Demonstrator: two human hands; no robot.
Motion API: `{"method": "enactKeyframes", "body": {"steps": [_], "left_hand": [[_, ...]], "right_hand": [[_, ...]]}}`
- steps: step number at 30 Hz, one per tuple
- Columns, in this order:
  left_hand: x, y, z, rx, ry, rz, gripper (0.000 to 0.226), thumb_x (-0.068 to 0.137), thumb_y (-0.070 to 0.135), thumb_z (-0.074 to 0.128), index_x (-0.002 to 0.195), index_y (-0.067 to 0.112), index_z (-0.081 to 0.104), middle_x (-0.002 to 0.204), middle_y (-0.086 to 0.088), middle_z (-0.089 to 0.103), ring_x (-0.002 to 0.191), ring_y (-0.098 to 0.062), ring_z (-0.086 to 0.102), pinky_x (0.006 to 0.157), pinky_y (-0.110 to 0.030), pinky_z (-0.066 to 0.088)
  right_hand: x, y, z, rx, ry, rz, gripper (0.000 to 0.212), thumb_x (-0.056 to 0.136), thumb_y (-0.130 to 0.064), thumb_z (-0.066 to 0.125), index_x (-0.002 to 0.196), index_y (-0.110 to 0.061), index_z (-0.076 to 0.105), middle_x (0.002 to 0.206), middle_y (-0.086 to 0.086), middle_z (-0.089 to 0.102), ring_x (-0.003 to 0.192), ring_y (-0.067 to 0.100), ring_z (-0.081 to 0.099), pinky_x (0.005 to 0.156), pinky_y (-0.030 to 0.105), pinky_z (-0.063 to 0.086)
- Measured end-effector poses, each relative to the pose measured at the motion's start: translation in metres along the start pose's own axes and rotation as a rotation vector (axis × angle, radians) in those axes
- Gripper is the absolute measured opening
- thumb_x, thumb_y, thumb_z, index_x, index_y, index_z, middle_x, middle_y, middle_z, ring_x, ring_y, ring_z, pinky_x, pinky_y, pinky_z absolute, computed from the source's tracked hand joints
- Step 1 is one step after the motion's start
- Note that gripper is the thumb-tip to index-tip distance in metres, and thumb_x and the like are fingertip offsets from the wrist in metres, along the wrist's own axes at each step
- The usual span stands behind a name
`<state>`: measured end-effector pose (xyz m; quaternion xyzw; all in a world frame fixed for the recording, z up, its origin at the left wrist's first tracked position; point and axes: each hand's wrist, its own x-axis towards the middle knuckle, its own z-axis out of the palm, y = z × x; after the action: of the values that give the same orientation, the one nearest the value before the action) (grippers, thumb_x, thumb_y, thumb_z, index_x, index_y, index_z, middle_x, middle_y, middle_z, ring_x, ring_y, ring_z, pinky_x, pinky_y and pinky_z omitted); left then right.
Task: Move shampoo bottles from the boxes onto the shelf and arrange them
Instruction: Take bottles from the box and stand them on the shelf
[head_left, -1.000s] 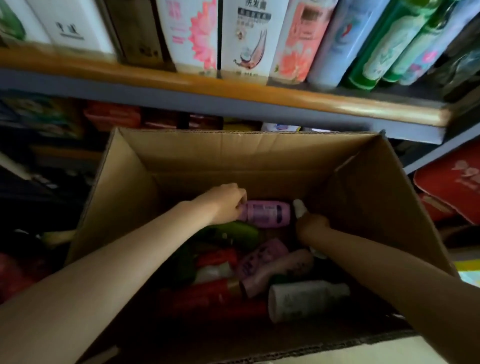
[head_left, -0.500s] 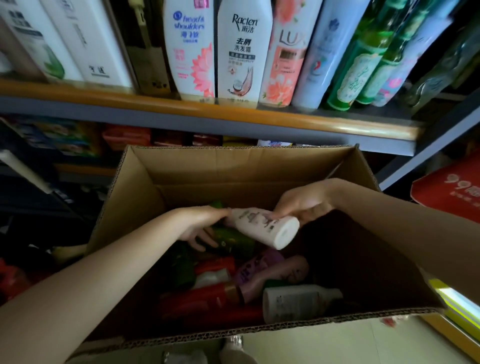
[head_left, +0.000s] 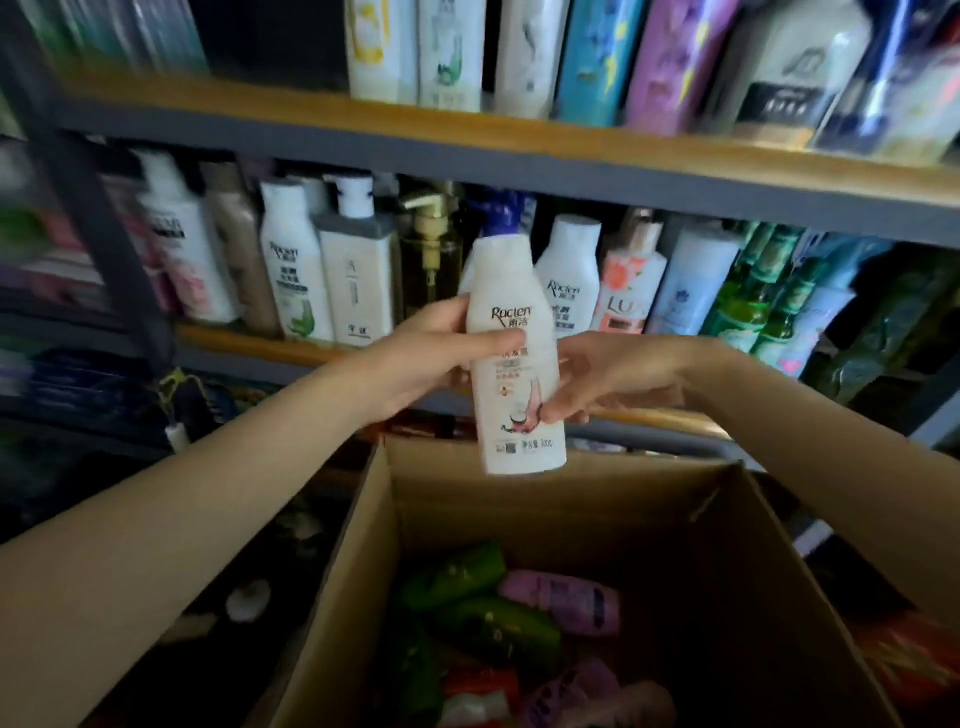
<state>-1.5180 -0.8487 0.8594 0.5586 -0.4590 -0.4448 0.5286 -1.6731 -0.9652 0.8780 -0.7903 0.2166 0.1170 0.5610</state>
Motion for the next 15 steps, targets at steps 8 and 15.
{"method": "enactKeyframes", "body": {"steps": [8,15], "left_hand": [[0.014,0.111,-0.010,0.235,0.235,0.622,0.039,0.083,0.014,0.067,0.115,0.028,0.048,0.111,0.009,0.062,0.100,-0.005,0.060,0.079,-0.016,0.052],[0.039,0.120,-0.066,0.486,0.558,0.555,0.044,0.087,0.005,0.056,0.127,0.017,0.042,0.128,-0.002,0.047,0.105,-0.010,0.050,0.080,-0.017,0.040]], "right_hand": [[-0.006,-0.095,-0.015,-0.140,0.860,-0.626,0.037,0.070,-0.004,0.078,0.103,-0.012,0.064,0.094,0.000,0.070,0.087,0.009,0.065,0.079,0.022,0.055],[-0.006,-0.146,-0.082,-0.288,1.259,-0.827,0.048,0.067,-0.025,0.078,0.108,-0.005,0.062,0.105,0.010,0.069,0.102,0.024,0.064,0.091,0.047,0.051]]}}
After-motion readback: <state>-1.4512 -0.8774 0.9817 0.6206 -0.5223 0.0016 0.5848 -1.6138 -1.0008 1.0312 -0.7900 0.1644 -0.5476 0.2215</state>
